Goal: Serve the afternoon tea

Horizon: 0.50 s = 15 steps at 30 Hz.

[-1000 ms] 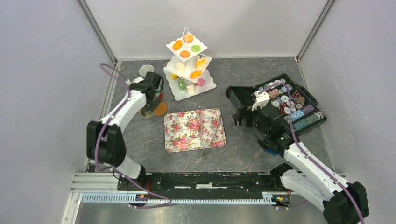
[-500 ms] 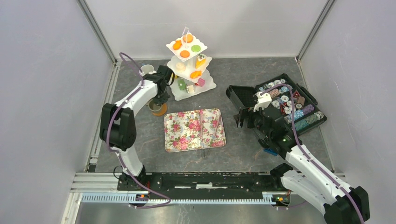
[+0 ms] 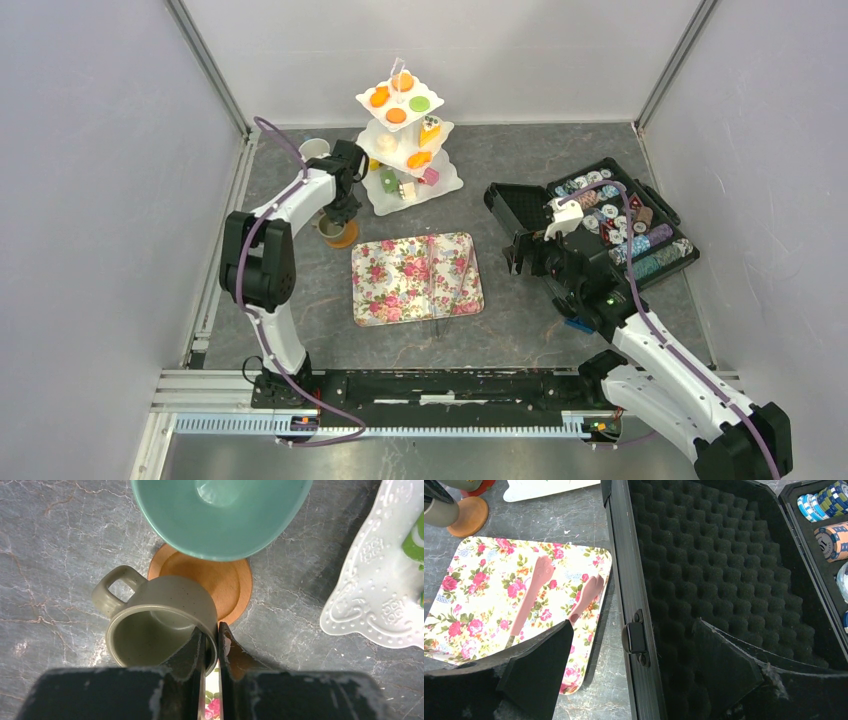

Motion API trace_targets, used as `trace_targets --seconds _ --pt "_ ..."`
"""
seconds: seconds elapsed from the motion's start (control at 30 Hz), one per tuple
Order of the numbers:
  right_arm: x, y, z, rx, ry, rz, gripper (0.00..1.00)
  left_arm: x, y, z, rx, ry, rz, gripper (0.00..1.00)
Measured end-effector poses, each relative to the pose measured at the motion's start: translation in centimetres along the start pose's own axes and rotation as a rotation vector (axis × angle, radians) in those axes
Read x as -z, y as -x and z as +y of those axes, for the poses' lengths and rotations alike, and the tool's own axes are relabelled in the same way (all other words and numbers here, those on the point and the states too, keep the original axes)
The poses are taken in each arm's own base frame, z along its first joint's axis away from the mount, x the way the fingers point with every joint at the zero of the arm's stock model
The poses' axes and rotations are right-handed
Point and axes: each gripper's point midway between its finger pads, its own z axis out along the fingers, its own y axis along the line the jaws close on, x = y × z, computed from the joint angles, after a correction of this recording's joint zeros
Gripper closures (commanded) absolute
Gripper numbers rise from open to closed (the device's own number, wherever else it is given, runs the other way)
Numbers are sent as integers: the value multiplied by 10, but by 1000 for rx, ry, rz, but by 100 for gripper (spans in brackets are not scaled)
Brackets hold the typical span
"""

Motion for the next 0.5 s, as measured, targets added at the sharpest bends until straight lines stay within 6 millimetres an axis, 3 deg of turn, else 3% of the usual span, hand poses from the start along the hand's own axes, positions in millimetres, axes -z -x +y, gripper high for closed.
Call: trace_targets --seconds 0.27,0.5 --pt "2 0 0 1 -1 -1 2 -15 -2 -3 6 3 12 84" --pt "2 -1 -1 1 -2 3 2 -19 -4 -5 6 -2 24 62"
